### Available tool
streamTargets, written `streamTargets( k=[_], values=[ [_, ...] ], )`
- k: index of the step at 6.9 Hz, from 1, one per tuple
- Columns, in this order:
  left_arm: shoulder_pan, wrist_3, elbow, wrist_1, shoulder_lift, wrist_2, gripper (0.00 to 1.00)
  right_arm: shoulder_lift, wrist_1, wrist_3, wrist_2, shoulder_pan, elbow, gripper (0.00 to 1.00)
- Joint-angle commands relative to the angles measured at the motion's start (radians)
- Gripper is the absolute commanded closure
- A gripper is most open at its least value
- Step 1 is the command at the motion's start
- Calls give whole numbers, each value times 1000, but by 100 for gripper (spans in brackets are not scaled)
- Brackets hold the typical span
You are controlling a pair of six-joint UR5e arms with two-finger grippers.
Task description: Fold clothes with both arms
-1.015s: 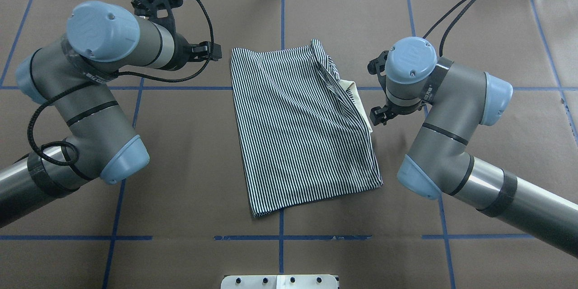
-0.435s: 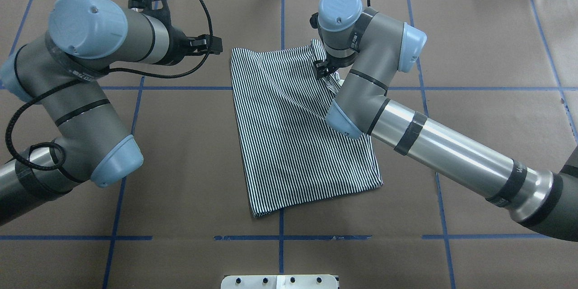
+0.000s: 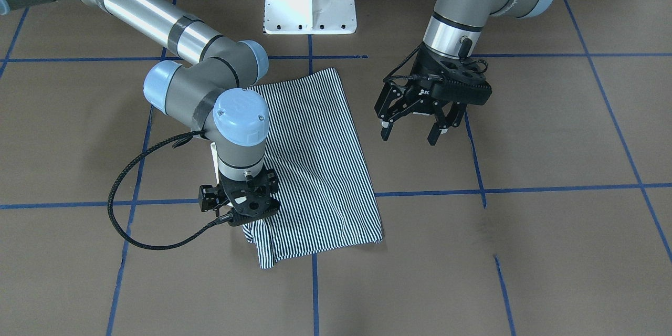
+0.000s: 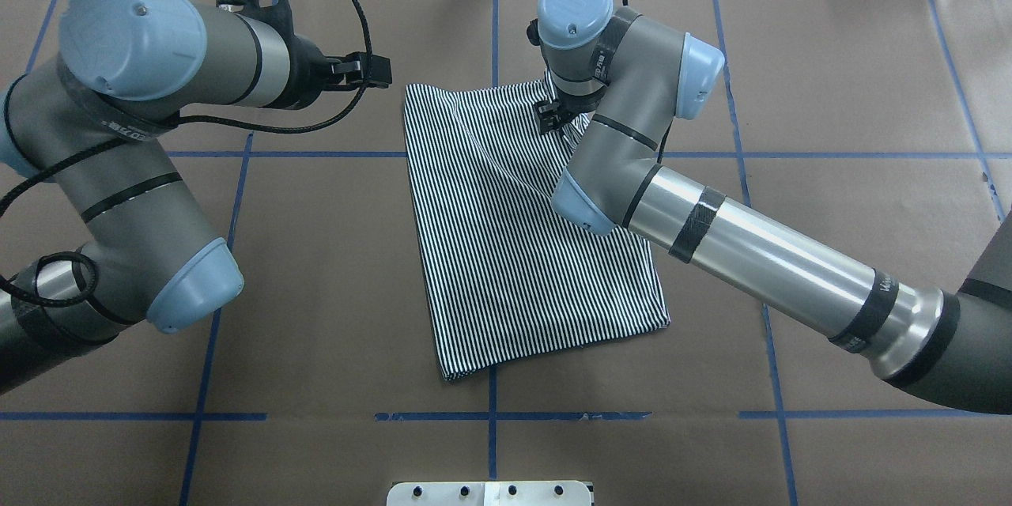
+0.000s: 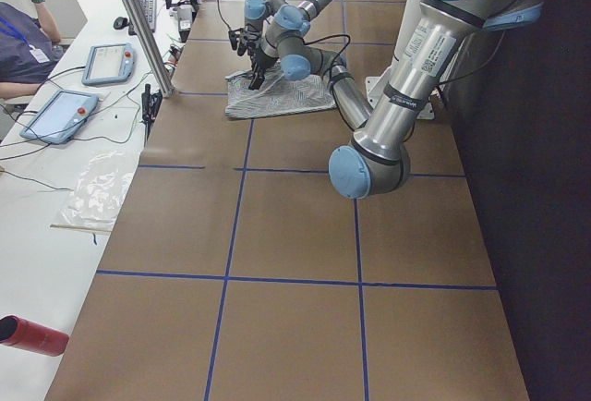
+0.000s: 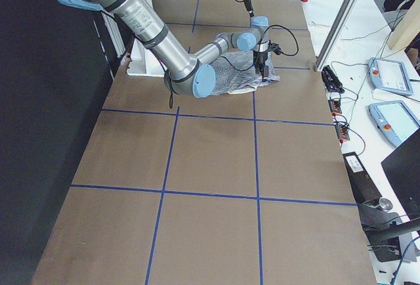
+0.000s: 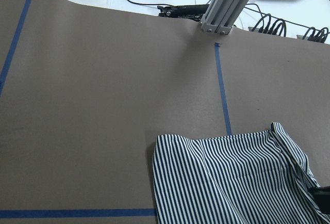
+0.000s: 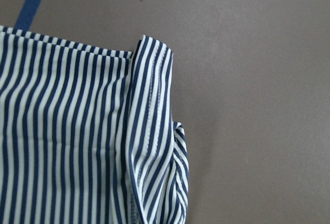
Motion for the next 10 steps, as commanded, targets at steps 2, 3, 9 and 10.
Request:
streamTargets(
  k=[2, 3, 9, 10],
  values=[
    [0, -1, -3, 0, 0, -3, 0, 7, 1, -5, 0, -24, -45, 0],
    [0, -1, -3, 0, 0, -4, 0, 5, 1, -8, -2, -26, -57, 0],
    [-5, -1, -5, -1, -1, -17, 0, -34, 2, -143, -2, 84, -74, 0],
    [-5, -3, -6, -1, -1, -23, 0, -95, 35, -203, 1, 138, -83, 0]
  ],
)
